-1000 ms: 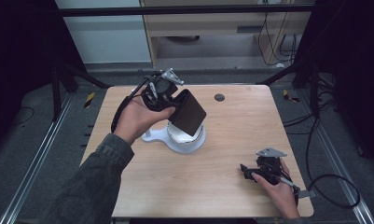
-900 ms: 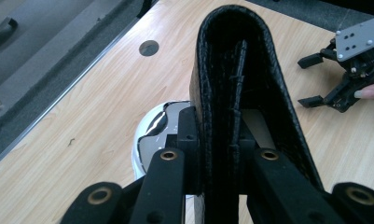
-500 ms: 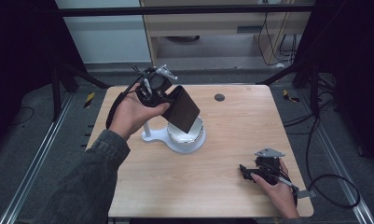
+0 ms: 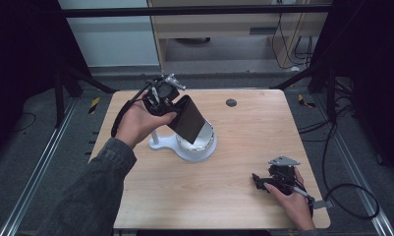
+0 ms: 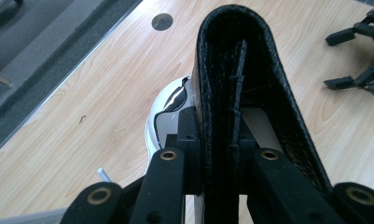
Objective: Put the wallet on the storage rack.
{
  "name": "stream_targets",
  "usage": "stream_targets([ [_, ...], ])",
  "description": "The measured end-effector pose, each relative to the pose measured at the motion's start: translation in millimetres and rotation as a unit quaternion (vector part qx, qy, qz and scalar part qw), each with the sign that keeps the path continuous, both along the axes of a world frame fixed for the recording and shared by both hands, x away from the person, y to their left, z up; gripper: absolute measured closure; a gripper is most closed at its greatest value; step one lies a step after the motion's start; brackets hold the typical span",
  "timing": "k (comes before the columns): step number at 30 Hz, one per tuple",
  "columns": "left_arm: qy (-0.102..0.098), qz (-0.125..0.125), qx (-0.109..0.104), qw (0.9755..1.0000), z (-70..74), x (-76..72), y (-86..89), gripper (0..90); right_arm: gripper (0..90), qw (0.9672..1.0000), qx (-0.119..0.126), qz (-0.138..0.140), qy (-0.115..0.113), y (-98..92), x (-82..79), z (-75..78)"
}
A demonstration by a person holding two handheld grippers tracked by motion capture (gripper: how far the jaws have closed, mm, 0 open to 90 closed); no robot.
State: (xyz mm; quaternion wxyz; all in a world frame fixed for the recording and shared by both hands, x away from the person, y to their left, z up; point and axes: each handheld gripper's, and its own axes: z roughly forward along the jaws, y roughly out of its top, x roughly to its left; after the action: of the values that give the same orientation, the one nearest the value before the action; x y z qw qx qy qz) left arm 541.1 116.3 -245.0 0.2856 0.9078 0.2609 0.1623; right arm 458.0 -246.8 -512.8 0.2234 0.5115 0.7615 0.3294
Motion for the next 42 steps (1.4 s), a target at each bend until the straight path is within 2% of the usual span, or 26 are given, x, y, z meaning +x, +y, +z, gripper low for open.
stream_targets([
  [4,0.008,-0.002,0.001,1.0,-10.1,4.6,-3.3,79.8,3.9,1.0,0.0,0.002,0.0,0.0,-0.2,-0.1],
  [8,0.012,0.0,0.011,0.9999,-18.7,10.0,-5.8,79.8,3.9,1.0,-0.001,0.003,-0.001,-0.1,-0.2,-0.1],
  [14,0.021,0.005,0.008,0.9997,-31.1,19.5,-8.7,79.8,3.8,1.0,0.0,0.004,0.0,0.1,-1.0,0.1],
  [25,0.034,0.001,0.016,0.9993,-45.0,30.5,-20.6,79.7,3.7,1.0,0.002,0.004,0.002,0.6,-1.6,0.1],
  [42,0.051,-0.004,0.025,0.9984,-61.5,38.4,-33.2,79.6,3.6,1.0,0.001,0.007,0.001,0.5,-2.0,0.1],
])
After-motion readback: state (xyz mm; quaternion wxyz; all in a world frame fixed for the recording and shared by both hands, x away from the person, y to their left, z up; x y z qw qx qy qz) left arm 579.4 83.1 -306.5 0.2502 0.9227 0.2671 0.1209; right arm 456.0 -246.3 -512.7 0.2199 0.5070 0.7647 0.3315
